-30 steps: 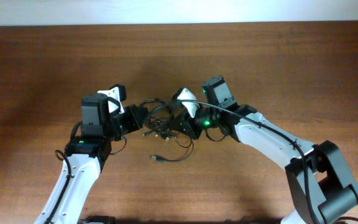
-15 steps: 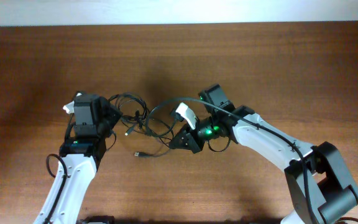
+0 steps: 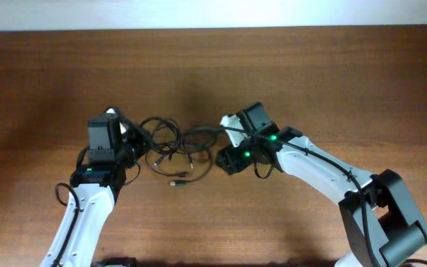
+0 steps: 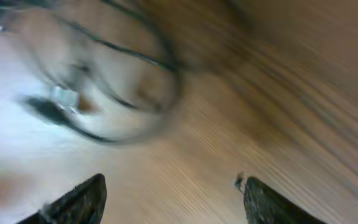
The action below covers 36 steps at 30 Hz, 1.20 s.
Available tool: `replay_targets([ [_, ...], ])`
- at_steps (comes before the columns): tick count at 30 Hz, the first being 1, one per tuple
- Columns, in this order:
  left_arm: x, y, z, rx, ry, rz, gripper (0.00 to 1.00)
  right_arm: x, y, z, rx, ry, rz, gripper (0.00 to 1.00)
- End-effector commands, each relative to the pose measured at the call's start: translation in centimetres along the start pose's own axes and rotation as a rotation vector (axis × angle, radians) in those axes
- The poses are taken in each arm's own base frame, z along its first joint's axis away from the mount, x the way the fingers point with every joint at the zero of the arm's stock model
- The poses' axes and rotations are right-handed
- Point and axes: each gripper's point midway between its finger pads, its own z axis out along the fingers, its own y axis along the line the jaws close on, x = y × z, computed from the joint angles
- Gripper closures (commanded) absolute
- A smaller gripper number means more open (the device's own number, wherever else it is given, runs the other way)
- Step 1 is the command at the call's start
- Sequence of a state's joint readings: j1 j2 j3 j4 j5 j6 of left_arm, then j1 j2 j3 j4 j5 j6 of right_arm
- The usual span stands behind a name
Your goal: Untangle cables
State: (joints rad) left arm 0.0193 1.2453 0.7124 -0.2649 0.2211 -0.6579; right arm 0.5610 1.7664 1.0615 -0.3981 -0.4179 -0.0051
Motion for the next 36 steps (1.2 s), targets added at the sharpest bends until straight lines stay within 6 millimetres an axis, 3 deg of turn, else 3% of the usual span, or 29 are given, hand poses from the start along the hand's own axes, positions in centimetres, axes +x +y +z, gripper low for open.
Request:
replay_targets([
  [1,1.3,-4.0,-1.0,0.229,0.075,0.246,1.0,-1.2,7.1,-1.8,-0.402,-0.105,-0.299,0.3],
  [5,1.9,-5.5,-1.4,0.305,0.134,0.07,1.0,-3.0,7.3,-2.0,-0.401,-0.188,-0.368,0.32],
  [9,2.3,-6.0,-1.7,0.327,0.183,-0.062,1.0,-3.1,6.7,-1.0,-0.383,-0.188,-0.366,0.37],
  [14,2.7,-6.5,-1.9,0.358,0.21,-0.064,1.0,-3.4,5.5,0.8,-0.362,-0.189,-0.319,0.43],
  [17,2.7,-6.5,-1.9,0.353,0.218,-0.111,1.0,-2.4,6.9,2.0,-0.388,-0.149,-0.33,0.53],
  [19,2.7,-6.5,-1.9,0.353,0.219,-0.111,1.0,-2.2,7.0,2.6,-0.36,-0.136,-0.338,0.67],
  [21,2.8,-6.6,-2.0,0.357,0.223,-0.11,1.0,-1.8,6.7,2.7,-0.35,-0.118,-0.325,0.96],
  [22,2.7,-6.4,-1.9,0.347,0.213,-0.109,1.0,-1.6,6.6,2.7,-0.35,-0.107,-0.313,0.96],
  [25,1.8,-5.1,-1.3,0.284,0.12,0.108,1.0,-2.0,5.3,-0.8,-0.364,-0.112,-0.192,0.96],
  [27,1.3,-3.7,-0.9,0.205,0.087,0.129,1.0,-2.8,7.4,-5.5,-0.503,-0.192,-0.251,0.96],
  [29,0.0,-2.1,-0.6,0.107,0.019,0.118,1.0,-2.4,9.9,-9.5,-0.524,-0.223,-0.333,0.96],
  [32,-2.3,1.0,-0.6,-0.075,-0.11,-0.001,1.0,-1.6,12.0,-13.7,-0.511,-0.269,-0.423,0.96],
  [34,-1.8,3.1,-0.1,-0.161,-0.115,-0.205,1.0,-1.8,13.4,-16.7,-0.491,-0.344,-0.495,0.96],
  [36,0.1,4.8,1.1,-0.229,-0.065,-0.472,1.0,-1.9,13.6,-17.3,-0.482,-0.36,-0.507,0.96],
])
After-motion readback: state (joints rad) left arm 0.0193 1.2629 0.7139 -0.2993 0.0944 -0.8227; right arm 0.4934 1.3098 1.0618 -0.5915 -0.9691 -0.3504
